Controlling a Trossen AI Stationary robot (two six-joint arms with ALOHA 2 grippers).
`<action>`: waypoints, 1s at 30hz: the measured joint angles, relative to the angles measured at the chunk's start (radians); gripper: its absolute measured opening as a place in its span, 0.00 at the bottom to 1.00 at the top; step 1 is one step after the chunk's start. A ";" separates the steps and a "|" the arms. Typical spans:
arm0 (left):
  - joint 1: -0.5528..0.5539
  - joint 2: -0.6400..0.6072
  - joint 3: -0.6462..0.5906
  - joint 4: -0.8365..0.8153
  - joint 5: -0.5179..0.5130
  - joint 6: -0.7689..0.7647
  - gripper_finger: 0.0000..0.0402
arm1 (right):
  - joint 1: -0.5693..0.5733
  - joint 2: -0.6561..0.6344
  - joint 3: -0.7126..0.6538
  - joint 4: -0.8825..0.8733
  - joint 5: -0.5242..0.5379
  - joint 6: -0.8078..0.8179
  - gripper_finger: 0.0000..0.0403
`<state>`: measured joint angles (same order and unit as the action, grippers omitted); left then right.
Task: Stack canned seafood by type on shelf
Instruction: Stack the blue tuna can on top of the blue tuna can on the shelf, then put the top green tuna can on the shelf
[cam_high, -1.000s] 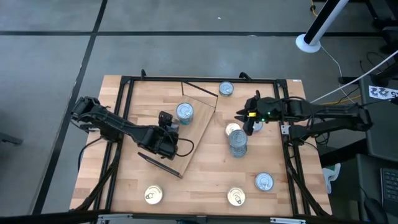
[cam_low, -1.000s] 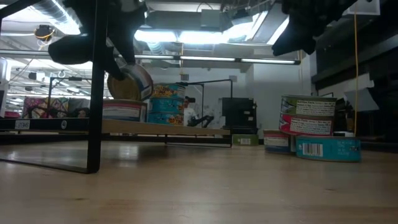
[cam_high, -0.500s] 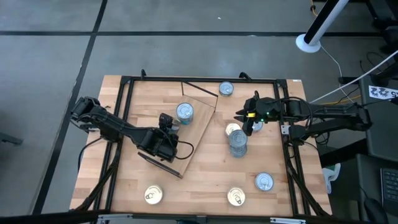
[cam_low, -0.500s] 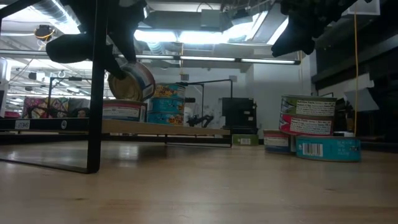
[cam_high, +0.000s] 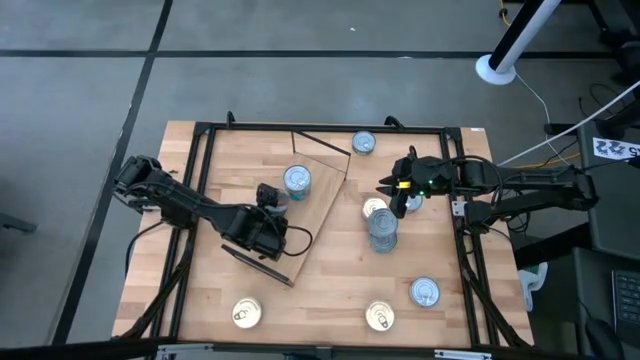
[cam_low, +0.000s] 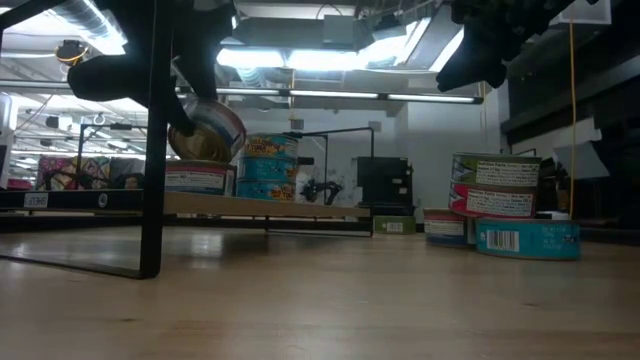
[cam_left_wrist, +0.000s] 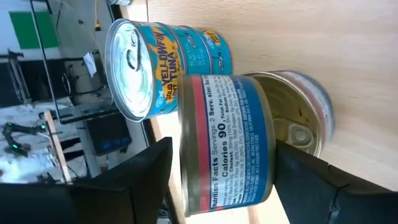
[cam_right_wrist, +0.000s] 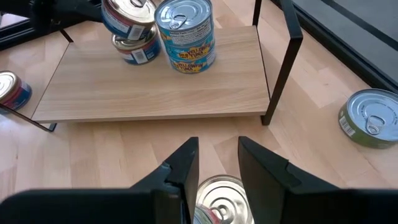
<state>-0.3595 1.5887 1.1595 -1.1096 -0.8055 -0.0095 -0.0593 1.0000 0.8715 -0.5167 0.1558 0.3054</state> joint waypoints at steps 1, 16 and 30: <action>0.000 0.000 0.000 0.002 0.012 -0.014 0.64 | 0.000 0.000 0.000 0.000 0.000 0.000 0.28; 0.013 0.000 0.000 0.024 0.144 -0.041 0.64 | 0.000 0.000 0.000 -0.002 0.000 0.000 0.28; 0.015 -0.052 0.000 0.030 0.146 -0.047 0.64 | 0.001 0.000 0.001 -0.002 -0.001 0.000 0.28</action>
<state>-0.3443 1.5369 1.1599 -1.0793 -0.6594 -0.0563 -0.0582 0.9997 0.8722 -0.5188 0.1553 0.3055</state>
